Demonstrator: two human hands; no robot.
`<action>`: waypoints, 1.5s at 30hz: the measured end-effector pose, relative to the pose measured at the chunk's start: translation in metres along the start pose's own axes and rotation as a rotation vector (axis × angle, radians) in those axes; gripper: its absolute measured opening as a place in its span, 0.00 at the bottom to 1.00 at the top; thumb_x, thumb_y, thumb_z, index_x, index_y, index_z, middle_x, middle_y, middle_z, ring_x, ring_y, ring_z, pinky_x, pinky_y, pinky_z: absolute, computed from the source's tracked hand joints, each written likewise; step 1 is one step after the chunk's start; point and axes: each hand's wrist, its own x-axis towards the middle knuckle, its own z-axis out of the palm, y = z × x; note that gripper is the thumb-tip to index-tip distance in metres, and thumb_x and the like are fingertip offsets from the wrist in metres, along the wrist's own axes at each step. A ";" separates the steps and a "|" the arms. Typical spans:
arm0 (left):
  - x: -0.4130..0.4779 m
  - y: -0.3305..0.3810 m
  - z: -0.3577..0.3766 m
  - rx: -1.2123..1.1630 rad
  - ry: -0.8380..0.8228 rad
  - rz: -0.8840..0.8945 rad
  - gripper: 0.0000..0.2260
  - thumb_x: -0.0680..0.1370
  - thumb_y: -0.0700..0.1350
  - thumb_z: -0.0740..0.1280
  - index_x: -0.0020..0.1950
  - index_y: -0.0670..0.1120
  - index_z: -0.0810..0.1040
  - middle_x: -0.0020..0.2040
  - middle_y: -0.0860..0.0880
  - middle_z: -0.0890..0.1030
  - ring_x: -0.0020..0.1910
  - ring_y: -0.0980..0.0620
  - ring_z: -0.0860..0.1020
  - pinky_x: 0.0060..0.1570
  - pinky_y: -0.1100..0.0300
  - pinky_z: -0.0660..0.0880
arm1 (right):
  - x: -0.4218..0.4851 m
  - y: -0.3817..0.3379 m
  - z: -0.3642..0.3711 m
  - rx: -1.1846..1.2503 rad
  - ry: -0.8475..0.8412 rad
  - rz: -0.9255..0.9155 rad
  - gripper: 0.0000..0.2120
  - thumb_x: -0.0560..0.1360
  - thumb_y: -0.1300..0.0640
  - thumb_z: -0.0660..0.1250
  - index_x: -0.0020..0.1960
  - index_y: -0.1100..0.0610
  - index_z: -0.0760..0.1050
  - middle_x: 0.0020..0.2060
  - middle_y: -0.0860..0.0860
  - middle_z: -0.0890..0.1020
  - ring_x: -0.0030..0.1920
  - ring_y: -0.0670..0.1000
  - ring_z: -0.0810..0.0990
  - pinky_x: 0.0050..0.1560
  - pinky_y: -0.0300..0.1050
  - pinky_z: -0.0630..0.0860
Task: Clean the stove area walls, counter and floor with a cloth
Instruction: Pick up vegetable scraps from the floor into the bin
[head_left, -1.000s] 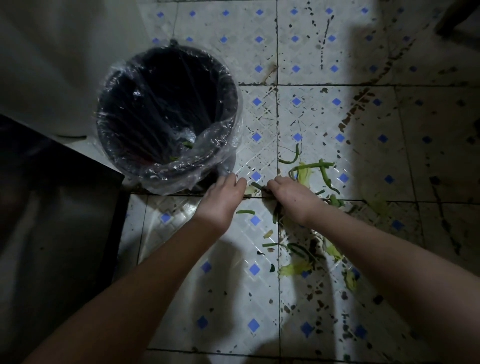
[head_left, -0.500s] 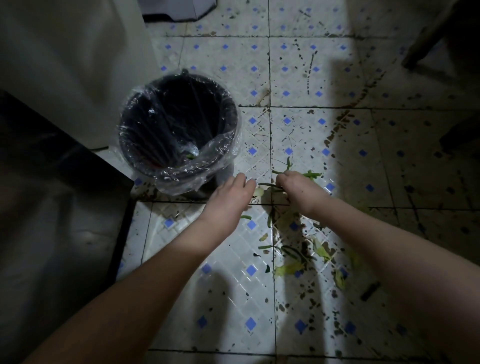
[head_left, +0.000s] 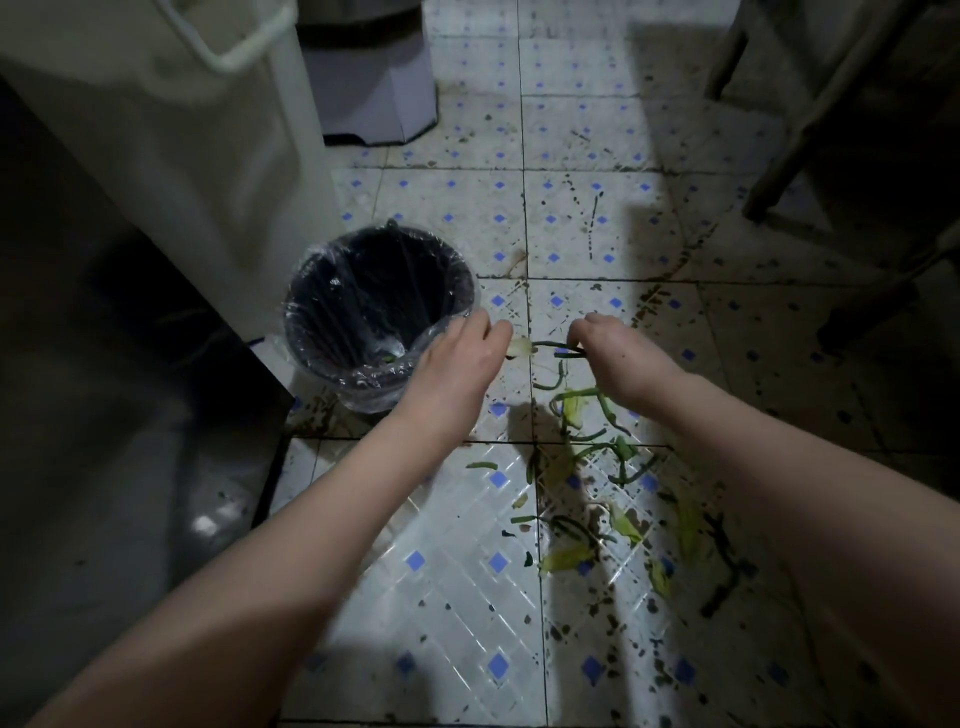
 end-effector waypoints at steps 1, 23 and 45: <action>0.001 -0.003 -0.006 0.019 0.024 -0.009 0.20 0.64 0.24 0.67 0.52 0.40 0.72 0.47 0.42 0.72 0.43 0.43 0.72 0.35 0.54 0.63 | 0.000 -0.001 -0.004 -0.001 0.017 -0.003 0.16 0.71 0.75 0.56 0.55 0.61 0.71 0.50 0.57 0.75 0.47 0.57 0.74 0.47 0.53 0.75; -0.032 -0.091 -0.043 0.167 -0.077 -0.297 0.23 0.70 0.29 0.63 0.64 0.43 0.70 0.60 0.43 0.72 0.57 0.41 0.72 0.54 0.50 0.69 | 0.066 -0.110 -0.035 0.155 0.231 -0.252 0.11 0.72 0.69 0.60 0.52 0.61 0.73 0.50 0.59 0.75 0.48 0.59 0.75 0.44 0.50 0.73; -0.032 -0.053 -0.041 0.227 -0.036 -0.224 0.20 0.72 0.34 0.66 0.63 0.48 0.71 0.60 0.47 0.73 0.56 0.44 0.72 0.51 0.51 0.68 | 0.035 -0.061 -0.041 0.049 0.110 -0.060 0.13 0.77 0.63 0.60 0.61 0.58 0.71 0.58 0.57 0.76 0.57 0.59 0.75 0.51 0.53 0.75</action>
